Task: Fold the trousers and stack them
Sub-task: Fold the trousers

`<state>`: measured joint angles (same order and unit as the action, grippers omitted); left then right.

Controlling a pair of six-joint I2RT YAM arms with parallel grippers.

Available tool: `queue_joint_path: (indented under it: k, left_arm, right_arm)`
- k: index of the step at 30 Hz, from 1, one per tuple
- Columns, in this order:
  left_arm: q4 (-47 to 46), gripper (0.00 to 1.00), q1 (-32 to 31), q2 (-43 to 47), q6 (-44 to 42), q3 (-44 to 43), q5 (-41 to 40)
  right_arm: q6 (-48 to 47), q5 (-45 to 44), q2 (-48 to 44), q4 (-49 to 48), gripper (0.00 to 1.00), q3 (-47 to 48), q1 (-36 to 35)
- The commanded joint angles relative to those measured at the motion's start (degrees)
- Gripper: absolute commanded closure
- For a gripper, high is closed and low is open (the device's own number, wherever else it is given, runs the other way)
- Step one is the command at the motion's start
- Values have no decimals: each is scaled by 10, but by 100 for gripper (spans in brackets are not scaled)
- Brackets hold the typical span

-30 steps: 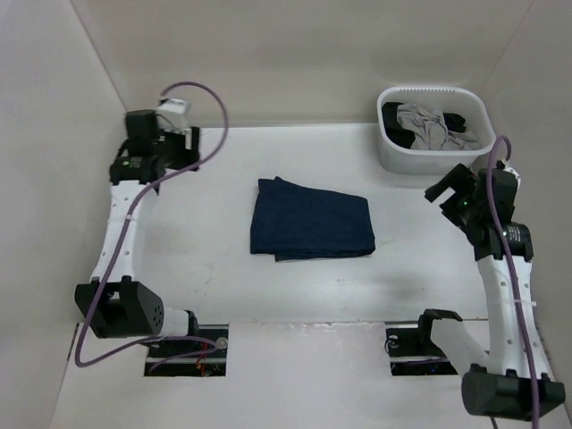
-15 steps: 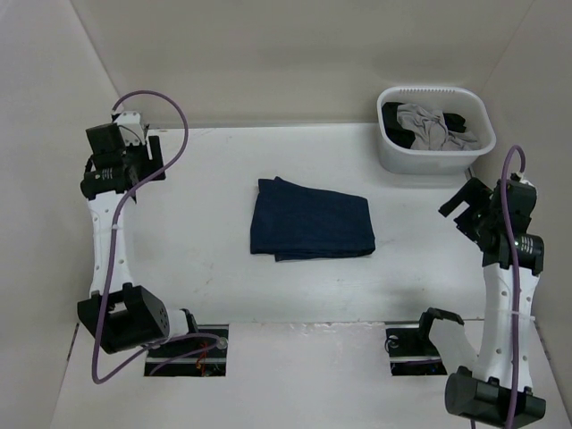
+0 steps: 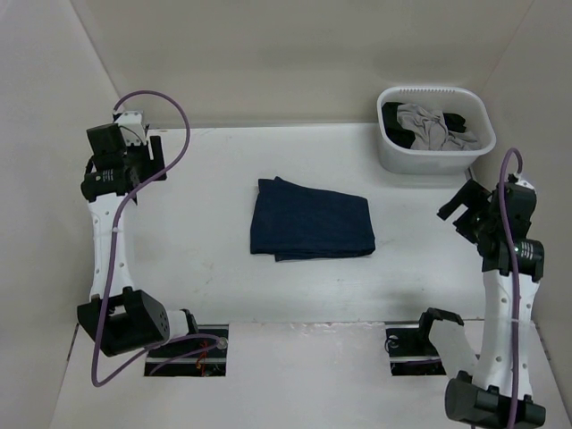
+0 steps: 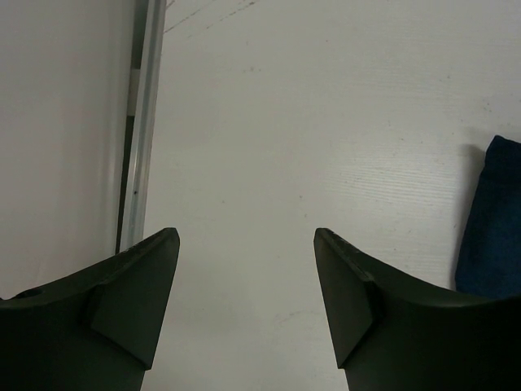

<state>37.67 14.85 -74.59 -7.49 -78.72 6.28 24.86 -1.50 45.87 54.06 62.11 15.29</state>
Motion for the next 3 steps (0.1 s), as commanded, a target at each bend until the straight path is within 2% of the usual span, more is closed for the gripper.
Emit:
queue_joint_path:
  k: [1, 3]
  left_arm:
    - [-11, 33, -3, 23, -1, 1, 5]
    - [-11, 33, -3, 24, -1, 1, 6]
  right_arm:
    - [-21, -3, -5, 6, 0, 6, -9]
    - [-28, -21, -3, 4, 0, 7, -19]
